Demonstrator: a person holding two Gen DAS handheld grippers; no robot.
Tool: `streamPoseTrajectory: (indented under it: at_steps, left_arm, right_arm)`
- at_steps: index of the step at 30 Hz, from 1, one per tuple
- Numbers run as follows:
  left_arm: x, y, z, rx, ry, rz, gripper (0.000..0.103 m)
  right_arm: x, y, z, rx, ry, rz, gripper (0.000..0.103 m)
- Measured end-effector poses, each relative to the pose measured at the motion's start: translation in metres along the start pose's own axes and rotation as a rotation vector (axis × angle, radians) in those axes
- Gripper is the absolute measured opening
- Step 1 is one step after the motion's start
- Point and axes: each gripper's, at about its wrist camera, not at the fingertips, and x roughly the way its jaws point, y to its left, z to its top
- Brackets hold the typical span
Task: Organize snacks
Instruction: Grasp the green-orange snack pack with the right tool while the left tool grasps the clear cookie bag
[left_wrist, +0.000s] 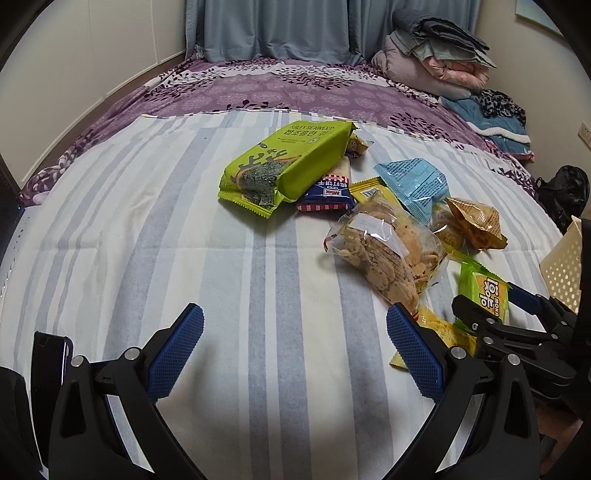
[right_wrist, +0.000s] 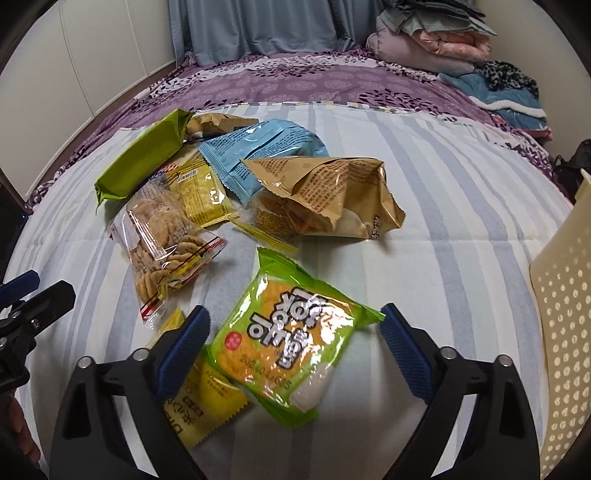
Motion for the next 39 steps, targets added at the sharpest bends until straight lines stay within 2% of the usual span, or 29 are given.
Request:
streamPoseTrajectory:
  at_steps: [4,6,8,14,21,31,39]
  left_arm:
    - [0.003,-0.002,0.006,0.008,-0.002,-0.011,0.101]
    - [0.004,-0.006,0.011,0.016,-0.003,-0.022,0.101]
    - [0.006,-0.01,0.016,0.019,-0.001,-0.036,0.101]
    - [0.018,-0.026,0.028,0.003,0.022,-0.092,0.101]
    - [0.038,-0.047,0.047,-0.07,0.042,-0.139,0.101]
    - [0.071,-0.059,0.059,-0.107,0.082,-0.058,0.101]
    - [0.069,-0.052,0.049,-0.05,0.066,-0.063,0.101]
  right_arm:
    - [-0.002,-0.002,-0.001,-0.008,-0.011,0.009,0.085]
    - [-0.006,-0.003,-0.004,-0.022,-0.021,0.009,0.078]
    - [-0.009,-0.005,-0.006,-0.03,-0.027,0.006,0.076]
    - [-0.016,-0.022,-0.012,-0.005,-0.027,0.001,0.075]
    - [-0.017,-0.025,-0.016,-0.004,-0.034,0.005,0.075]
    - [-0.014,-0.027,-0.02,0.0,-0.029,0.018,0.076]
    - [-0.016,-0.027,-0.023,-0.001,-0.035,0.024,0.076]
